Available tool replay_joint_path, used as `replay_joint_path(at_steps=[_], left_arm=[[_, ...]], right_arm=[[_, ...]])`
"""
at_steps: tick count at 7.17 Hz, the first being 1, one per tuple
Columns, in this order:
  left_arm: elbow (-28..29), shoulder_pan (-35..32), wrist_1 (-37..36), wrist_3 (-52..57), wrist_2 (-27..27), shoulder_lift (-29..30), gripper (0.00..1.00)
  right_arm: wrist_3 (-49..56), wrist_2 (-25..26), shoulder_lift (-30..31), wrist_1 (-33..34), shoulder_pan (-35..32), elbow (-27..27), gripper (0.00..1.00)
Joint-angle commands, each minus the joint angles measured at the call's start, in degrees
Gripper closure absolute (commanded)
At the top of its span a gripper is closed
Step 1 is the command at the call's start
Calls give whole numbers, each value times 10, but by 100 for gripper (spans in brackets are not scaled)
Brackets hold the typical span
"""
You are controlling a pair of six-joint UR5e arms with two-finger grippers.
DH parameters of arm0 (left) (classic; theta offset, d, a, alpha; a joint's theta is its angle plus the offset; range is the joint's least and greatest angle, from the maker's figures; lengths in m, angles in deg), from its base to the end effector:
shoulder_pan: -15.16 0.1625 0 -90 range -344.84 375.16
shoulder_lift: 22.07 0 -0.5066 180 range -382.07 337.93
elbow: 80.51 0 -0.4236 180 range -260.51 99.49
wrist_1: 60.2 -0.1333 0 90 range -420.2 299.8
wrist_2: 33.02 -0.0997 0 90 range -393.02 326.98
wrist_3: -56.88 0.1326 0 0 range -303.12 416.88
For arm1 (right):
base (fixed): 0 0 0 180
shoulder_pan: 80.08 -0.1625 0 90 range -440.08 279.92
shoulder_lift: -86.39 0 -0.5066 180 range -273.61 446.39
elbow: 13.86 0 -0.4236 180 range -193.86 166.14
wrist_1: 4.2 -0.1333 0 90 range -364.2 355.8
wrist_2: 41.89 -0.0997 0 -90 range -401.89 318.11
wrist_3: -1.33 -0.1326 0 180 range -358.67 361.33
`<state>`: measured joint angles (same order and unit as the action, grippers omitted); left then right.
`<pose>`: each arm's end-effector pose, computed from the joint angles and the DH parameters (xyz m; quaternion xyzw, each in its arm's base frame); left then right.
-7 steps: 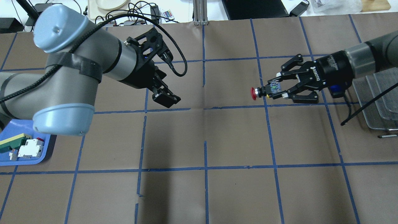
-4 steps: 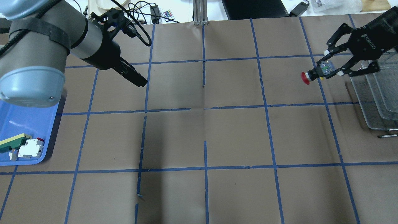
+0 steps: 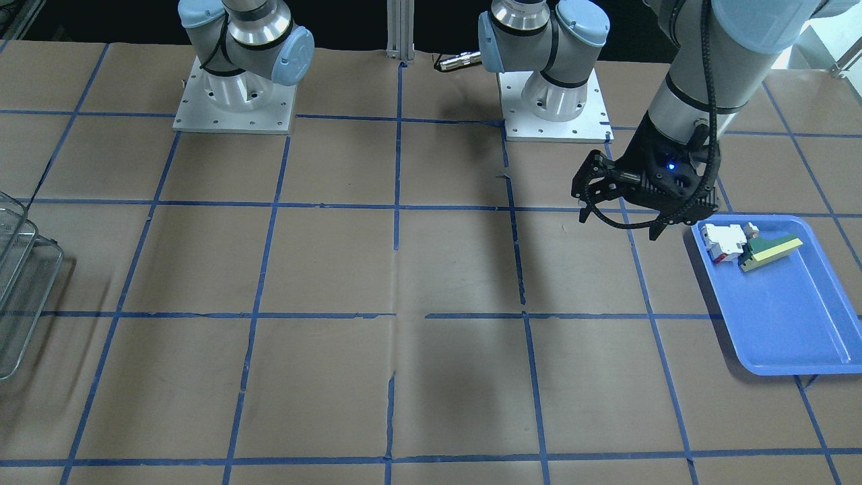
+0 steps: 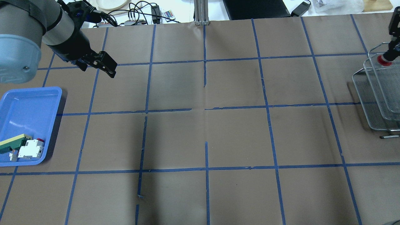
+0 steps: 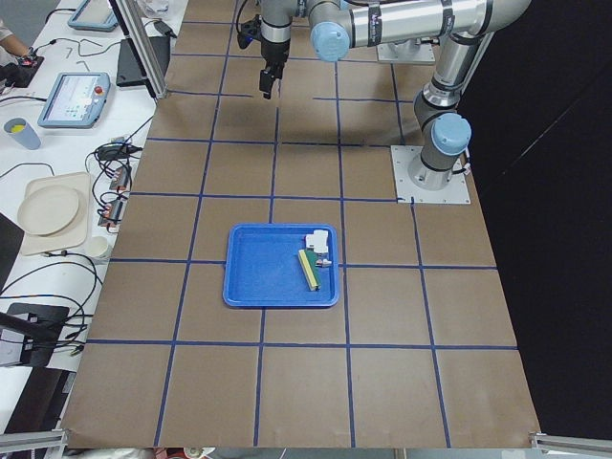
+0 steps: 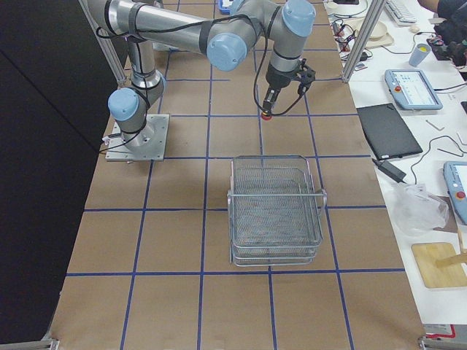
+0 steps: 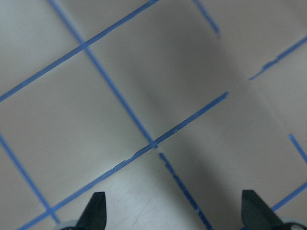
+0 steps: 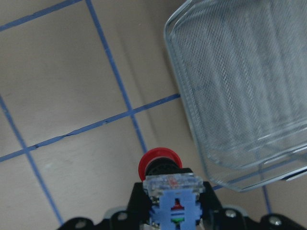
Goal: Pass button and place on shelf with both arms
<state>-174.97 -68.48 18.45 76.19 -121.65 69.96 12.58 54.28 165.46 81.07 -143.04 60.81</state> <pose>-0.0748 -0.5611 0.4973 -0.1132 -0.9926 0.0440 0.0022 -0.1746 -0.6040 0.5600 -0.1370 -0.9891 -0.0204 0.0499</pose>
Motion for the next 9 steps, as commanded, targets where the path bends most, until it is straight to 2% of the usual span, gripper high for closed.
replay_joint_path(at_steps=[1,2,3,4,7,9], left_arm=[[23,-2,53,-81,-5,1,0],[48,-4,90,-108,-3,11,0],[60,-6,99,-110,-6,11,0],[55,-6,102,-110,-13,8,0],[40,-6,98,-106,-13,-5,0],[32,-6,93,-110,-13,-9,0]], right_arm=[[123,52,-15,90,6,4,96],[124,46,-32,90,26,7,96],[125,41,-62,125,41,8,96],[127,29,-79,129,56,10,95],[127,27,-81,138,85,51,95],[126,33,-81,138,89,52,91]])
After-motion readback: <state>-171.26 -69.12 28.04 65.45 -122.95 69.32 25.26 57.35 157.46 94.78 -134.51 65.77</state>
